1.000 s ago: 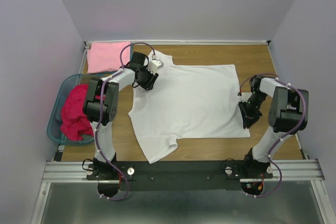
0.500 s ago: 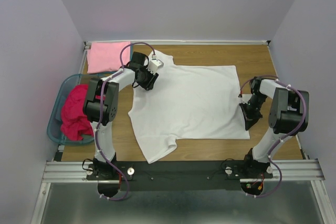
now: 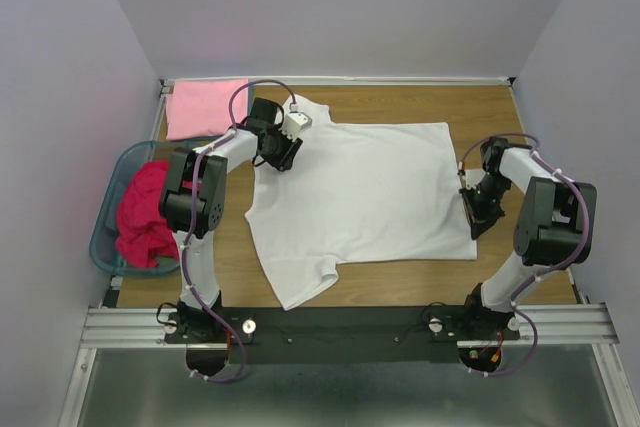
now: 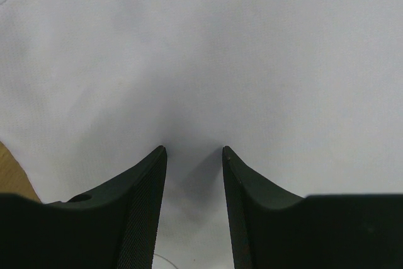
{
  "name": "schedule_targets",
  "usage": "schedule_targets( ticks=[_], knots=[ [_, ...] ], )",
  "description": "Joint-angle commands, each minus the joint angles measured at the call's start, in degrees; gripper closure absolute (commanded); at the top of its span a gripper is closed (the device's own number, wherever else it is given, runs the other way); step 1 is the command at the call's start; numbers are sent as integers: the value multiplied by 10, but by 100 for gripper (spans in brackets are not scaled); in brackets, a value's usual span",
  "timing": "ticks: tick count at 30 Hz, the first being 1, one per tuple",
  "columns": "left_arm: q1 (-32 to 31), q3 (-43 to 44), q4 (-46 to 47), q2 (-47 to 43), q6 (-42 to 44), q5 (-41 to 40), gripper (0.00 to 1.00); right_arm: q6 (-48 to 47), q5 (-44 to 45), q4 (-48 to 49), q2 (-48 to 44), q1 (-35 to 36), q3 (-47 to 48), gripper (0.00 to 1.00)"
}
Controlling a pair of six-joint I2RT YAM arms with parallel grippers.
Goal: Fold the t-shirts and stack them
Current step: Flatten the tshirt out
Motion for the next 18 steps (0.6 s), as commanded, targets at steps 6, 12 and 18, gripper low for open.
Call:
schedule_targets(
  ticks=[6, 12, 18],
  knots=[
    [1, 3, -20, 26, -12, -9, 51, -24, 31, -6, -11, -3, -52, 99],
    [1, 4, -22, 27, -13, -9, 51, -25, 32, 3, -8, -3, -65, 99],
    [2, 7, -30, 22, -6, -1, 51, -20, 25, 9, 3, -2, -33, 79]
  ],
)
